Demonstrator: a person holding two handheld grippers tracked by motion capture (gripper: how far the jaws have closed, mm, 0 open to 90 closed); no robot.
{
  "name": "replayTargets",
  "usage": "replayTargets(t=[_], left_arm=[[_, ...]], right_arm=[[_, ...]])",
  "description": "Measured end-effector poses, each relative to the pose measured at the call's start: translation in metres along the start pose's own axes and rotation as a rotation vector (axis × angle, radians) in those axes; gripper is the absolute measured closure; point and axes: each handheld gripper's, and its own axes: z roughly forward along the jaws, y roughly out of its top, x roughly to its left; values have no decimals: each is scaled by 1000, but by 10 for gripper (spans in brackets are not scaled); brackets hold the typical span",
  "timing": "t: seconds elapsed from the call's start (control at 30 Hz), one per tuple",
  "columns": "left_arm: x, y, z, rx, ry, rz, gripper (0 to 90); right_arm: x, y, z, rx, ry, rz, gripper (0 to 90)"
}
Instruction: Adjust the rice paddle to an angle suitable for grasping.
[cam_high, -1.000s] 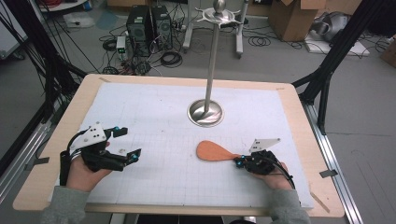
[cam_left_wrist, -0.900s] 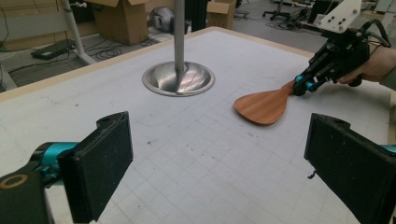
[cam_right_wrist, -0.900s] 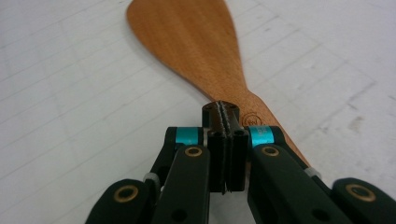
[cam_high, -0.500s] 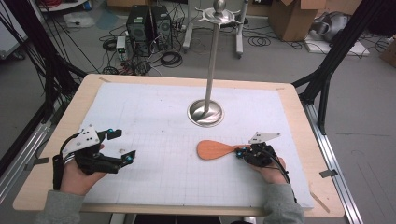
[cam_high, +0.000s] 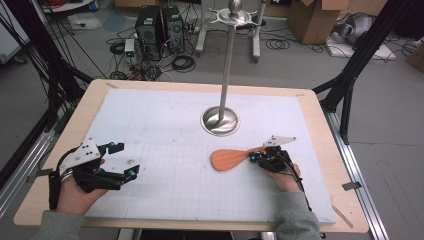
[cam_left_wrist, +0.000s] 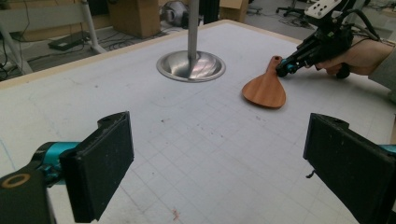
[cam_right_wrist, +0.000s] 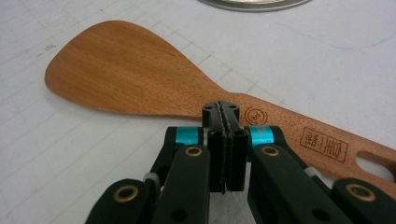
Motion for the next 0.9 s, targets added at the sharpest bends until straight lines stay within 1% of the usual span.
replayTargets(t=[0.17, 0.23, 0.27, 0.3, 0.33, 0.37, 0.43, 0.5, 0.57, 0.63, 0.7, 0.73, 0.77, 0.8, 0.83, 0.87, 0.9], left_arm=[[-1, -1, -6, -2, 12, -2, 88], [-1, -2, -7, -3, 14, -1, 88], [-1, -2, -7, -3, 14, -1, 89], [0, -2, -9, -6, 18, -3, 88], [0, -2, -9, -6, 18, -3, 89], [1, -4, -10, -4, 24, -11, 88], [2, -5, -12, -2, 27, -13, 88], [3, -6, -15, -7, 34, -21, 88], [2, -7, -15, -5, 35, -20, 88], [2, -7, -15, -6, 36, -20, 88], [2, -7, -15, -4, 32, -19, 88], [2, -7, -15, -4, 32, -19, 88], [3, -7, -14, -1, 33, -22, 88], [3, -7, -14, 0, 32, -23, 89], [3, -7, -14, 0, 30, -22, 88], [3, -7, -14, 0, 30, -22, 88], [3, -7, -14, -2, 25, -23, 88]], right_arm=[[0, 4, 4, 0, -21, 9, 898], [1, 7, 2, 0, -37, -6, 898], [1, 7, 2, 0, -37, -6, 898], [4, 13, -2, -39, -20, -6, 897], [4, 13, -2, -39, -20, -6, 897], [10, 22, -4, -61, -1, -19, 897], [17, 30, -3, -72, 18, -35, 896], [26, 39, 3, -69, 34, -68, 895], [30, 44, 9, -62, 49, -82, 895], [30, 49, 15, -51, 53, -75, 895], [31, 55, 20, -45, 73, -62, 895], [31, 55, 20, -45, 73, -62, 895], [35, 62, 26, -42, 83, -74, 895], [37, 64, 29, -39, 89, -75, 895], [38, 69, 34, -42, 94, -90, 895], [40, 71, 37, -33, 100, -82, 895], [42, 74, 41, -29, 107, -83, 895]])
